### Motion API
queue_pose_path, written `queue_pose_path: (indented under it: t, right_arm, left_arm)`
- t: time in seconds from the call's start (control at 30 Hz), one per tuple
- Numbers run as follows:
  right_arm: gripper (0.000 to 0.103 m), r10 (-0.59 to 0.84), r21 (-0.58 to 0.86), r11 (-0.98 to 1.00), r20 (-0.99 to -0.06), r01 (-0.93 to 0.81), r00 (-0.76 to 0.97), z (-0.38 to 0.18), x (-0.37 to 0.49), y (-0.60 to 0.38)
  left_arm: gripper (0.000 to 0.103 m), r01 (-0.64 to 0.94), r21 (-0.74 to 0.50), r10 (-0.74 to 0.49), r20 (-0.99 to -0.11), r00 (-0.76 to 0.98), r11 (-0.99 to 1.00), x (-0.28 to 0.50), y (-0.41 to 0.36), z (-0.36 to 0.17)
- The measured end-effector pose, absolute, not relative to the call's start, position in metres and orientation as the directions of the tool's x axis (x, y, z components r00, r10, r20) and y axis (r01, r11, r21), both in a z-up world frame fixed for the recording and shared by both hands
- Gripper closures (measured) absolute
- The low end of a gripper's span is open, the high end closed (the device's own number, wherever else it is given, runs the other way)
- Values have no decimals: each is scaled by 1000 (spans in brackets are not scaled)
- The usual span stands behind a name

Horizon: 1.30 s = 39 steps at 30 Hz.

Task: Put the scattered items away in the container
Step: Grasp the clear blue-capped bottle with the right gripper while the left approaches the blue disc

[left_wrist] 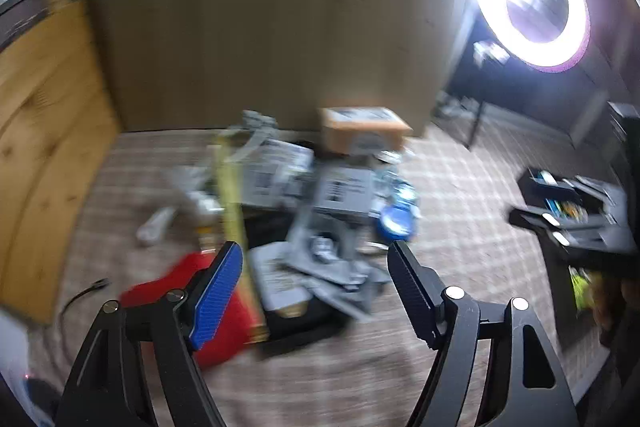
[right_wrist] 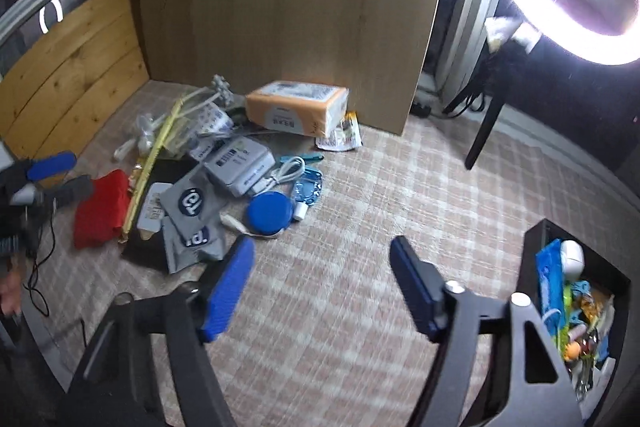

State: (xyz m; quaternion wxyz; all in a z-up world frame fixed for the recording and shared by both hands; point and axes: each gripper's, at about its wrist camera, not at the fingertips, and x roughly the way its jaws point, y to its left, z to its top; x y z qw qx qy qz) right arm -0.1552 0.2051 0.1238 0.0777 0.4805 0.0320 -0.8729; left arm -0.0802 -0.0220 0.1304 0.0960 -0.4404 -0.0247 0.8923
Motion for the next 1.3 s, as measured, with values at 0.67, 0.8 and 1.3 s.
queue_pose_path:
  t: [0.67,0.8,1.3]
  right_arm:
    - [55,-226,170,-962,-936,215,-269,25,-280,197]
    - [55,-233,183,-961,-939,208,-251,22,-284,193]
    - [71,-226,180,-963,-944,200,-239,22,-265,195]
  left_arm:
    - [50,-230,-141,224,-893,-391,-963,-167,72,42]
    - [50,-233,-136,219,-897,-383,-963,-171,79,39]
    - [79,-209,-125,204,-884,-420,-970,-175,77,30]
